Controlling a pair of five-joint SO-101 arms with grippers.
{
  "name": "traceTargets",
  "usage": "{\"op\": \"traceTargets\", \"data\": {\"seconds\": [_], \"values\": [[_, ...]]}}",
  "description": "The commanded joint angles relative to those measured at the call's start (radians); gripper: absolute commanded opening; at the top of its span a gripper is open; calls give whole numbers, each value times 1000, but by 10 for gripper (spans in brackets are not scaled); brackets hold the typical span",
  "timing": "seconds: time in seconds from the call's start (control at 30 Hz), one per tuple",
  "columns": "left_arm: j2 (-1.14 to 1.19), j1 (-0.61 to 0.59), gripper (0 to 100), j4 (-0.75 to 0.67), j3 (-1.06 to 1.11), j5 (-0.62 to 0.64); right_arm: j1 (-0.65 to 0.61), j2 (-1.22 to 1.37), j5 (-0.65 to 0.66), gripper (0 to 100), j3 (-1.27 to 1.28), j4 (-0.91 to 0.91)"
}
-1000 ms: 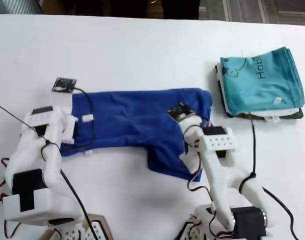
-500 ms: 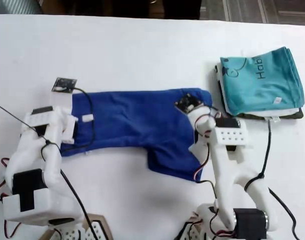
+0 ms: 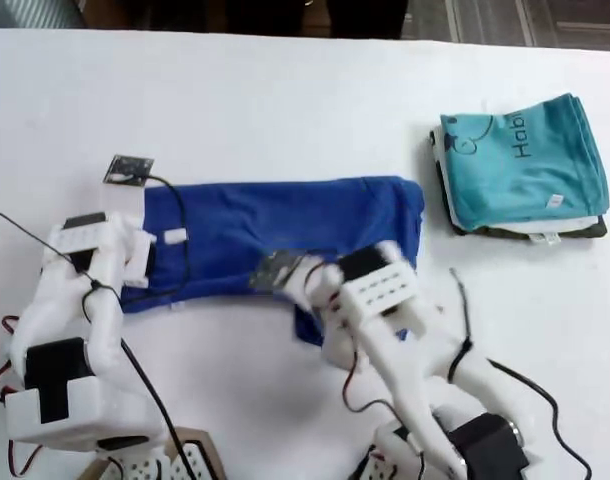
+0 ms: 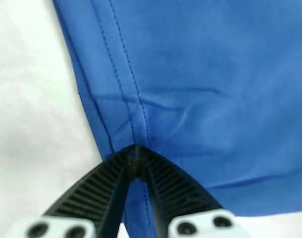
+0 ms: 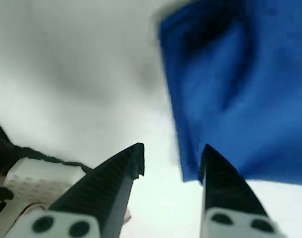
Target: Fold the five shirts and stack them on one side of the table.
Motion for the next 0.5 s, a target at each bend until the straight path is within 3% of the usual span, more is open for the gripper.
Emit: {"op": "traceTargets", "data": {"seconds": [0.0,0.47], "values": [[-25,-9,27,-28,-2,6,-42,-41,2,193,41,-71],[-25,-9,27,-28,-2,5,-41,-30,-3,231,97,-255]]}}
